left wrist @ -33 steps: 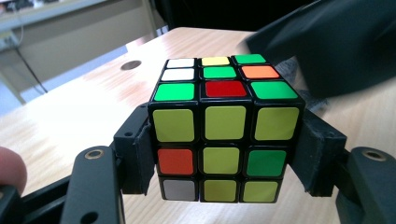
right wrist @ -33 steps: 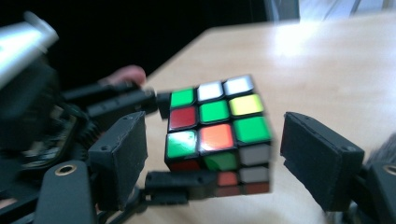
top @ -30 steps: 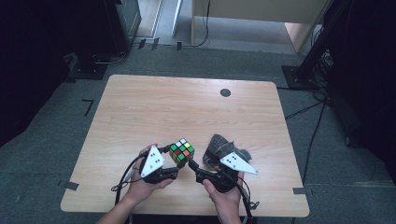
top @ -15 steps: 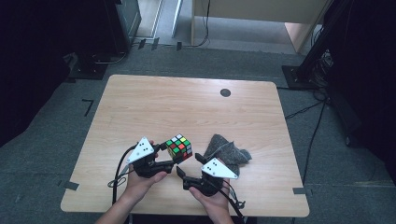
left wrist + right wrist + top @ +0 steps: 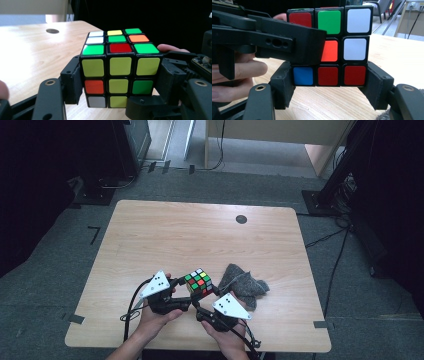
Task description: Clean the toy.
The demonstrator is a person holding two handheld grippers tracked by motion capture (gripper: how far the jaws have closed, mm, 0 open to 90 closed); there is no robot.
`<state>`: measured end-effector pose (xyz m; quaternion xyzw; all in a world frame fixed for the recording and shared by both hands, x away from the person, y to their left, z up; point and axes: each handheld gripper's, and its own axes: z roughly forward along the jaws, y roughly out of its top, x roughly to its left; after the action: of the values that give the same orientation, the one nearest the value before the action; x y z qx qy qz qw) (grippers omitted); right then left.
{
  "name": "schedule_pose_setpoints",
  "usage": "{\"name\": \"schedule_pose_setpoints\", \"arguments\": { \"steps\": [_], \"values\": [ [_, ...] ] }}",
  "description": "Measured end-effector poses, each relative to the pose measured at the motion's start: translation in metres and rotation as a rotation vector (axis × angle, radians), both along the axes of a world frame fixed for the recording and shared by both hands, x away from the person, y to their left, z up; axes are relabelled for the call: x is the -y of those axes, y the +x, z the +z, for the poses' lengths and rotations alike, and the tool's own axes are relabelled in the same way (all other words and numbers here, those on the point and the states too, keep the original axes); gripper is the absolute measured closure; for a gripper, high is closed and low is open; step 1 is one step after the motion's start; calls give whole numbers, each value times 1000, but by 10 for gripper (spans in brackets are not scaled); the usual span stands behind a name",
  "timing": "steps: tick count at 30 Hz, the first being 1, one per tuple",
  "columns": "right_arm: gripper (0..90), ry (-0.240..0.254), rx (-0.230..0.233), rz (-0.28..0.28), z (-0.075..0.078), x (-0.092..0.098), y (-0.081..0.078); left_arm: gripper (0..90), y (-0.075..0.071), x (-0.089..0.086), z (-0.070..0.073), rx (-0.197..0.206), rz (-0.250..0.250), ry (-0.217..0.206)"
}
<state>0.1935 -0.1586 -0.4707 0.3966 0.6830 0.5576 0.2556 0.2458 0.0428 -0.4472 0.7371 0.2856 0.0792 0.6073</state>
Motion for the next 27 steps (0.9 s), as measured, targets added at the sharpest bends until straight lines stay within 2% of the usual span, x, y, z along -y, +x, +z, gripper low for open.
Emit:
{"name": "schedule_pose_setpoints", "arguments": {
  "steps": [1, 3, 4, 6, 7, 8, 9, 10, 11, 13, 14, 15, 16, 17, 18, 19, 20, 21, 22, 24, 26, 27],
  "values": [
    [340, -5, -2, 5, 0, 1, 1, 309, -1, -1, 2, 17, 12, -2],
    [341, -28, -36, 2, -1, 5, 4, 190, -1, -4, 5, 39, 23, -7],
    [341, -36, -58, 2, -2, 7, 6, 182, 1, -10, 9, 62, 40, -6],
    [341, -46, -106, 9, -4, 13, 12, 169, 4, -17, 11, 77, 50, 7],
    [341, -46, -106, 9, -4, 13, 12, 166, 4, -17, 11, 77, 50, 7],
    [341, -35, -158, 22, -3, 22, 18, 166, 4, -19, 10, 98, 60, 34],
    [342, -25, -175, 22, -2, 26, 20, 165, 5, -20, 8, 125, 67, 76],
    [341, -17, -193, 29, 0, 30, 23, 162, 6, -21, 3, 170, 67, 152],
    [341, -11, -203, 33, 2, 34, 24, 158, 6, -21, 3, 170, 67, 152],
    [342, -5, -210, 33, 4, 36, 25, 158, 5, -18, -3, 223, 57, 224],
    [341, -1, -217, 54, 10, 41, 26, 158, 3, -13, -9, 267, 48, 283],
    [341, 2, -218, 60, 12, 41, 25, 158, 3, -13, -9, 267, 48, 283],
    [341, -2, -215, 67, 14, 42, 25, 158, 0, -7, -16, 310, 38, 346],
    [341, -1, -218, 70, 16, 42, 24, 158, -2, -4, -19, 334, 34, 378],
    [341, -1, -218, 70, 16, 42, 24, 158, -2, -4, -19, 334, 34, 378],
    [341, 4, -233, 79, 19, 42, 23, 158, -5, 1, -23, 374, 28, 426],
    [341, 9, -247, 83, 20, 42, 24, 158, -5, 1, -23, 374, 28, 426],
    [341, 15, -267, 85, 20, 42, 24, 159, -9, 5, -24, 407, 23, 451],
    [342, 16, -280, 88, 20, 42, 24, 159, -11, 7, -25, 420, 23, 461],
    [341, 14, -293, 92, 19, 41, 24, 159, -12, 9, -25, 431, 21, 467],
    [341, 6, -318, 103, 17, 37, 23, 160, -16, 14, -28, 473, 8, 505],
    [341, 8, -326, 111, 17, 36, 23, 162, -16, 14, -28, 473, 8, 505]
  ]
}}
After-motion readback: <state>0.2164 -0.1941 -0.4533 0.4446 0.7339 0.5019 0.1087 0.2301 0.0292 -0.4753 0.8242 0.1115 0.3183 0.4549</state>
